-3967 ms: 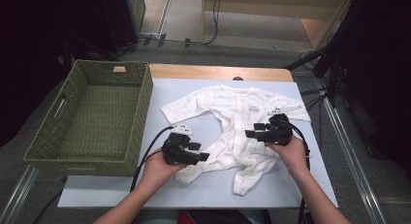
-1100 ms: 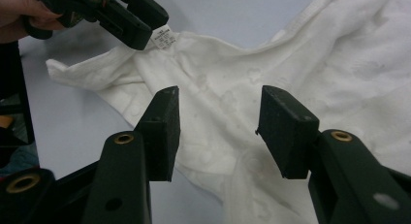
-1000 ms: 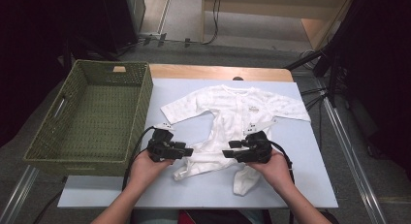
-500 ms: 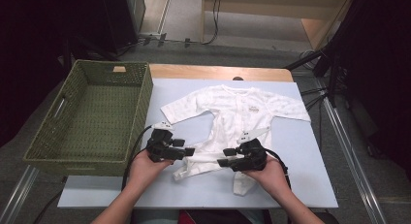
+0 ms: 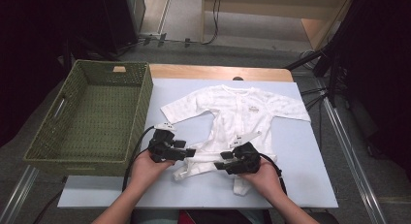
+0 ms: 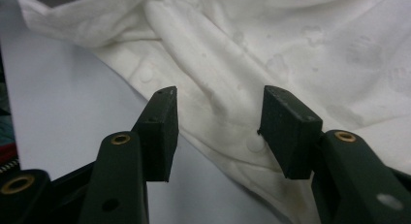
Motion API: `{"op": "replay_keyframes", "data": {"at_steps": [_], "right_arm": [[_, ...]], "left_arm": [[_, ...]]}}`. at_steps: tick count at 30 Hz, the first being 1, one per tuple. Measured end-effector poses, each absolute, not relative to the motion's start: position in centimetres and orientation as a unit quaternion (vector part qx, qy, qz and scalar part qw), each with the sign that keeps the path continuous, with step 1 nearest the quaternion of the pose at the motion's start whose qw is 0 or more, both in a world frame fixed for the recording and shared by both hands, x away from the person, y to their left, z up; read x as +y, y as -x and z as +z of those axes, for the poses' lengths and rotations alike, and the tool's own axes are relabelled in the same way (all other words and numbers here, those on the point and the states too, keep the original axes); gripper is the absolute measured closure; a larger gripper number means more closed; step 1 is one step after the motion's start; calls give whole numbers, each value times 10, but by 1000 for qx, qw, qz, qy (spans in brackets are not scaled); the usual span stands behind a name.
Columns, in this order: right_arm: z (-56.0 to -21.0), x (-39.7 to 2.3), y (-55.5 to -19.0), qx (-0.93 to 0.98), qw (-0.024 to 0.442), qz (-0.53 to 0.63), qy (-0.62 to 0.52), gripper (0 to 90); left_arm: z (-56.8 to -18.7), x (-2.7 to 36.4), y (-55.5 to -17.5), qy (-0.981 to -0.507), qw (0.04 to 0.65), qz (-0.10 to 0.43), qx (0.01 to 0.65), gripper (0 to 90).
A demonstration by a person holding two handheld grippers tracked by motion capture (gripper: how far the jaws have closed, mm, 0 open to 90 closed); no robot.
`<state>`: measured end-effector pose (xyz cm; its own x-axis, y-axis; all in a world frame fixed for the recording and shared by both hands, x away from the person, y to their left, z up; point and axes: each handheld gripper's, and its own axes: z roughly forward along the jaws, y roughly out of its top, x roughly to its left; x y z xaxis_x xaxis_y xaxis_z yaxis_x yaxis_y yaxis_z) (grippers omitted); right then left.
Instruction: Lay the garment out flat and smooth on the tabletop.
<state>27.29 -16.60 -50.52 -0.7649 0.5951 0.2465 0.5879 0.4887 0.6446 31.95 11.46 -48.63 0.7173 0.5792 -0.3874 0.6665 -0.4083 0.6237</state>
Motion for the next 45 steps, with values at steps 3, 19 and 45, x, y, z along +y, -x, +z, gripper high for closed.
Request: {"op": "replay_keyframes", "data": {"at_steps": [3, 19, 45], "right_arm": [[-507, -163, -271, 866, 19, 366, -341, 494], [-507, -164, -280, 858, 5, 351, -375, 864], [-471, -218, -293, 827, 7, 399, -396, 864]], "left_arm": [[-491, 113, -322, -840, 388, -49, 376, 442], [-504, 108, -330, -846, 373, -62, 375, 873], [-480, 98, -355, -823, 433, -94, 357, 874]]}}
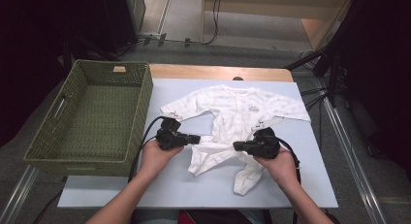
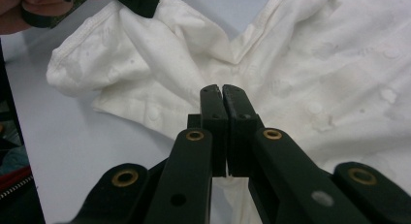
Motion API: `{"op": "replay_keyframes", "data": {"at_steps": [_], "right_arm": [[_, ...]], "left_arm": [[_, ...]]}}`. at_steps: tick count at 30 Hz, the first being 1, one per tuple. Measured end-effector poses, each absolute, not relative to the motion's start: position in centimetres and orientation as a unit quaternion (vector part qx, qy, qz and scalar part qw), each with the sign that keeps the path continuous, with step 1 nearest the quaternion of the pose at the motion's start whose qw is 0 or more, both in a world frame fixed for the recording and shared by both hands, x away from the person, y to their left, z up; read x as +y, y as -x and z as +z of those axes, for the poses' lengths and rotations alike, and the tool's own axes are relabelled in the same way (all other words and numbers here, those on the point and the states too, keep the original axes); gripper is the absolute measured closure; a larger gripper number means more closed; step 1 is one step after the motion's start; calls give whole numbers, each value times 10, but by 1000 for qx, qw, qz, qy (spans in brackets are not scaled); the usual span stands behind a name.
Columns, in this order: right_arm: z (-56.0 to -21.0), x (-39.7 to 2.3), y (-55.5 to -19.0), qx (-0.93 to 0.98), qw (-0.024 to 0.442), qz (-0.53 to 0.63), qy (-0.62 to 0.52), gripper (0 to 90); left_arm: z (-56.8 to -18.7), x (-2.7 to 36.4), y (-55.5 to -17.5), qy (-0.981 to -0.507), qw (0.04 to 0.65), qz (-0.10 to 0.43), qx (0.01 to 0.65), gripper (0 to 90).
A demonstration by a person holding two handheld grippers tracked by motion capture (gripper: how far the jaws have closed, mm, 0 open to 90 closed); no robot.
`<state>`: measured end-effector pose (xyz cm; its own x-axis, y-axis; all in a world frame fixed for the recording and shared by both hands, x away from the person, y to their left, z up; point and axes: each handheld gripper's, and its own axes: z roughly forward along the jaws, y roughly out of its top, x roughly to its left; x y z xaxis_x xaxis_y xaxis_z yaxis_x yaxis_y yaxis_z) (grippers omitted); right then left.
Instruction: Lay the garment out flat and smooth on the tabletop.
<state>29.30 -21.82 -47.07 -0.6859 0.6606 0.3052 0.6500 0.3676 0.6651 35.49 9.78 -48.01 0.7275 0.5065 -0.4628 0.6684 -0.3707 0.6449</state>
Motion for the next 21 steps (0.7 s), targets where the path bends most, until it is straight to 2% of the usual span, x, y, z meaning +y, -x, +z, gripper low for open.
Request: {"op": "replay_keyframes", "data": {"at_steps": [9, 13, 14, 18, 19, 21], "right_arm": [[-475, -210, -308, 828, 10, 398, -395, 849], [-479, -208, -314, 828, 8, 394, -398, 833], [-480, -209, -314, 828, 7, 394, -399, 813], [-476, -211, -311, 819, 10, 409, -401, 620], [-474, -211, -310, 818, 10, 413, -400, 615], [-471, -210, -308, 817, 17, 421, -393, 552]], "left_arm": [[-494, 98, -374, -827, 414, -75, 372, 869], [-495, 100, -377, -825, 413, -69, 380, 823], [-494, 100, -377, -824, 414, -66, 382, 803], [-490, 102, -376, -818, 423, -68, 384, 634], [-488, 103, -375, -818, 424, -70, 382, 593], [-486, 103, -374, -818, 428, -71, 379, 517]]}}
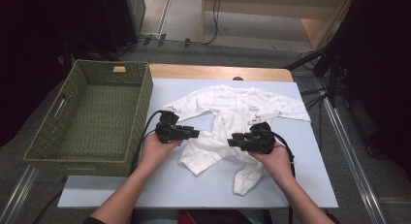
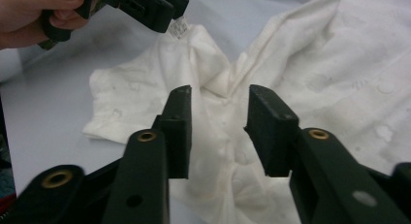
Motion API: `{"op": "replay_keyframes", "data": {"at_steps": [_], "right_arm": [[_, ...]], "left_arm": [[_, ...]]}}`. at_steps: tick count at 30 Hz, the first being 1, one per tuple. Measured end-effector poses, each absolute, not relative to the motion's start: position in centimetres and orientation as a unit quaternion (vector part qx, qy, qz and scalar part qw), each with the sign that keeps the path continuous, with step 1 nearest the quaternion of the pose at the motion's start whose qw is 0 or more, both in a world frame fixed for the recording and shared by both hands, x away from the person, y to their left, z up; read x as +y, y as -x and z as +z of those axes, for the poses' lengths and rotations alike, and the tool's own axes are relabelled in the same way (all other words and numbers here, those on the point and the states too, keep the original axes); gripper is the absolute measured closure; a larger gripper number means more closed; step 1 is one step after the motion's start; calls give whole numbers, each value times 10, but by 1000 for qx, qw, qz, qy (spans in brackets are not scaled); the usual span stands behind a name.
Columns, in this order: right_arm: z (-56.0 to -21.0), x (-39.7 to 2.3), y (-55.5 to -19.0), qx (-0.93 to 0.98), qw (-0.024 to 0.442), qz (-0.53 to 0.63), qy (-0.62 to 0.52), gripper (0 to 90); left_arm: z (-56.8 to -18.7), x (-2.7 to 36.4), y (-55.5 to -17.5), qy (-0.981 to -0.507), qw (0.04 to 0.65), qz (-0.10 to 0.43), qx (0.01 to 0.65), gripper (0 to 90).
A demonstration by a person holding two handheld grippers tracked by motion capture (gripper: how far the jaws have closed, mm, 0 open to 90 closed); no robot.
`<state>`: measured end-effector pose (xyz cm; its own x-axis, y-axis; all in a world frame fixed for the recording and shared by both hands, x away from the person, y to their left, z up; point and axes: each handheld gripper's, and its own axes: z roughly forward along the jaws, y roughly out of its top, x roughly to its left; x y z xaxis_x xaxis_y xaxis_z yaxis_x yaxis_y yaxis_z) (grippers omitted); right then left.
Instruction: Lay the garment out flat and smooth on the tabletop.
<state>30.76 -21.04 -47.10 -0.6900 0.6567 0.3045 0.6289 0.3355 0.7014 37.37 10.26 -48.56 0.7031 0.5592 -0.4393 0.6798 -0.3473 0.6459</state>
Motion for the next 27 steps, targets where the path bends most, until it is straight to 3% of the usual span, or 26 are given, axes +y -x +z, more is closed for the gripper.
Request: {"op": "replay_keyframes", "data": {"at_steps": [4, 9, 27], "right_arm": [[-467, -205, -303, 815, 14, 431, -386, 458], [-467, -197, -301, 819, 4, 434, -375, 407], [-479, -169, -292, 839, -18, 428, -335, 373]], "left_arm": [[-481, 103, -371, -818, 430, -69, 376, 418], [-473, 104, -366, -819, 440, -55, 365, 367], [-463, 106, -351, -829, 437, -56, 345, 367]]}}
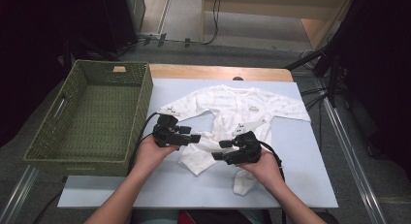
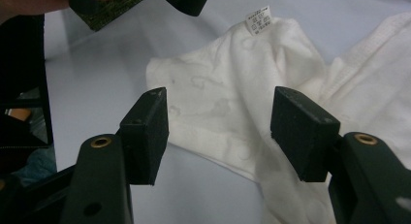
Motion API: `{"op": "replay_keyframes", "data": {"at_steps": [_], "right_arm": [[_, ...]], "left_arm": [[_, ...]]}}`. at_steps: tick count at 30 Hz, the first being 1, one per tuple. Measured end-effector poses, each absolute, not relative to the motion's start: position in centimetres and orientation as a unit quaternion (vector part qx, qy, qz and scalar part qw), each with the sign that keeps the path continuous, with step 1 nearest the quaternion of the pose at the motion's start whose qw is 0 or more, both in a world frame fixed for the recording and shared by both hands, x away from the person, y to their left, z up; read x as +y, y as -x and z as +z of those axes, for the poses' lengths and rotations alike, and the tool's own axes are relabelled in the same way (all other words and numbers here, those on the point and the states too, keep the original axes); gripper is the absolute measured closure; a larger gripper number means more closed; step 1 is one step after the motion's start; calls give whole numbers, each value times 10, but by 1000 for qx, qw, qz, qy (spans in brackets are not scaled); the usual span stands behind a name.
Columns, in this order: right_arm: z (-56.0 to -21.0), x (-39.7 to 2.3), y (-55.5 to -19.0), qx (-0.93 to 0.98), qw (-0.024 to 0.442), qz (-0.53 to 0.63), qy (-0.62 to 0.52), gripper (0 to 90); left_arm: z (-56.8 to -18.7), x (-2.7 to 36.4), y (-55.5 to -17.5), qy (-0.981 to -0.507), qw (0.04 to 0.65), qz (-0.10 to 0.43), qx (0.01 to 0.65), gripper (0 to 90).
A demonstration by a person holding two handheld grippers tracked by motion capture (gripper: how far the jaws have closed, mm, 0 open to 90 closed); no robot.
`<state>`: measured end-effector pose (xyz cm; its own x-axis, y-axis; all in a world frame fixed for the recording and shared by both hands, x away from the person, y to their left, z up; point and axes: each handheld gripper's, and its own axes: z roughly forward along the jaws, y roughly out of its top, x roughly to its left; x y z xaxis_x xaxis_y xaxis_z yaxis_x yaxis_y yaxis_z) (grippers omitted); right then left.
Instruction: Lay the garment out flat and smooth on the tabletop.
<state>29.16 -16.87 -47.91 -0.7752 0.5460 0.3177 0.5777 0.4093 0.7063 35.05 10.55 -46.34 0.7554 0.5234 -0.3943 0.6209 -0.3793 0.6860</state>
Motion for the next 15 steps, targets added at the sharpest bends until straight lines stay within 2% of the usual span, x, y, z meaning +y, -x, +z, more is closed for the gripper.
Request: {"op": "replay_keyframes", "data": {"at_steps": [15], "right_arm": [[-487, -144, -285, -859, 22, -408, 308, 365]], "left_arm": [[-463, 111, -344, -832, 430, -55, 347, 367]]}}
